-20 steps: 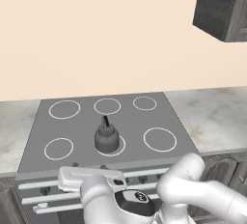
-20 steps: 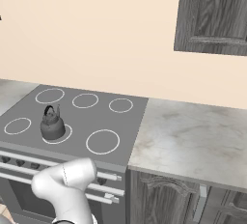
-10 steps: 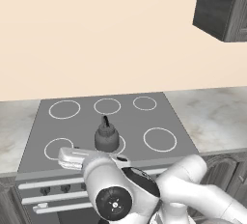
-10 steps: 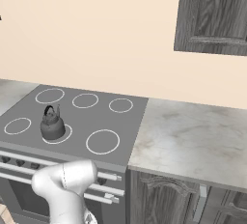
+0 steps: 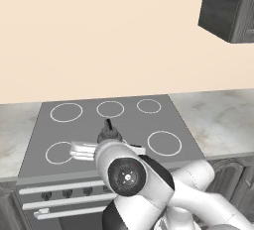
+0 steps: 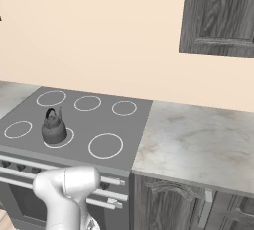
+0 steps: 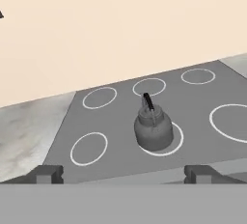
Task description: The kettle is done boiling. Turn off the stove, then wait for 300 timesteps before moving the kettle to the dining table.
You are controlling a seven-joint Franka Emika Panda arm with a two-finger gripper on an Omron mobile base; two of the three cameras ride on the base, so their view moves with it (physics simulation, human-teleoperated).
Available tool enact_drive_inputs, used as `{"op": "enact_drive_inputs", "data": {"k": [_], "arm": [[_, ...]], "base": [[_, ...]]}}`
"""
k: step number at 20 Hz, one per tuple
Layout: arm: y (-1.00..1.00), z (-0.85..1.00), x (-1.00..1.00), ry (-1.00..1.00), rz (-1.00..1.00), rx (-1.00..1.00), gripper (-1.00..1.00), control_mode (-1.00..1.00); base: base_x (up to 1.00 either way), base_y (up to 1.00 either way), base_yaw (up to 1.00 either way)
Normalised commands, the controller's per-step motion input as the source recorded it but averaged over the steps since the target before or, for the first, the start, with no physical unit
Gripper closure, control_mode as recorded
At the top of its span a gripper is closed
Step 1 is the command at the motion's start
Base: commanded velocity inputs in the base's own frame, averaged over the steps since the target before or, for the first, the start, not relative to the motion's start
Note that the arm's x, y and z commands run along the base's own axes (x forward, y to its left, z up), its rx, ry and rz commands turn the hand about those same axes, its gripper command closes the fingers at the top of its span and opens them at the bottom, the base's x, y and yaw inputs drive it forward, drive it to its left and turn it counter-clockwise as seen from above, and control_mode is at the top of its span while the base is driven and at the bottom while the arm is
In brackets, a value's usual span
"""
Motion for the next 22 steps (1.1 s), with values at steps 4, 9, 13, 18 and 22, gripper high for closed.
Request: {"op": "enact_drive_inputs", "data": {"k": [4,9,13,18,22], "arm": [[-0.4,0.0,0.0,0.1,0.0,-0.19,-1.0,-1.0],[-0.36,0.03,0.0,0.1,0.0,-0.16,-1.0,-1.0],[-0.33,0.12,0.0,0.06,0.0,-0.11,-1.0,-1.0],[-0.34,0.05,0.01,0.05,0.0,-0.05,-1.0,-1.0],[-0.29,-0.09,0.13,0.04,0.0,0.0,-1.0,-1.0]], "base": [[0.0,0.0,0.0],[0.0,0.0,0.0],[0.0,0.0,0.0],[0.0,0.0,0.0],[0.0,0.0,0.0]]}}
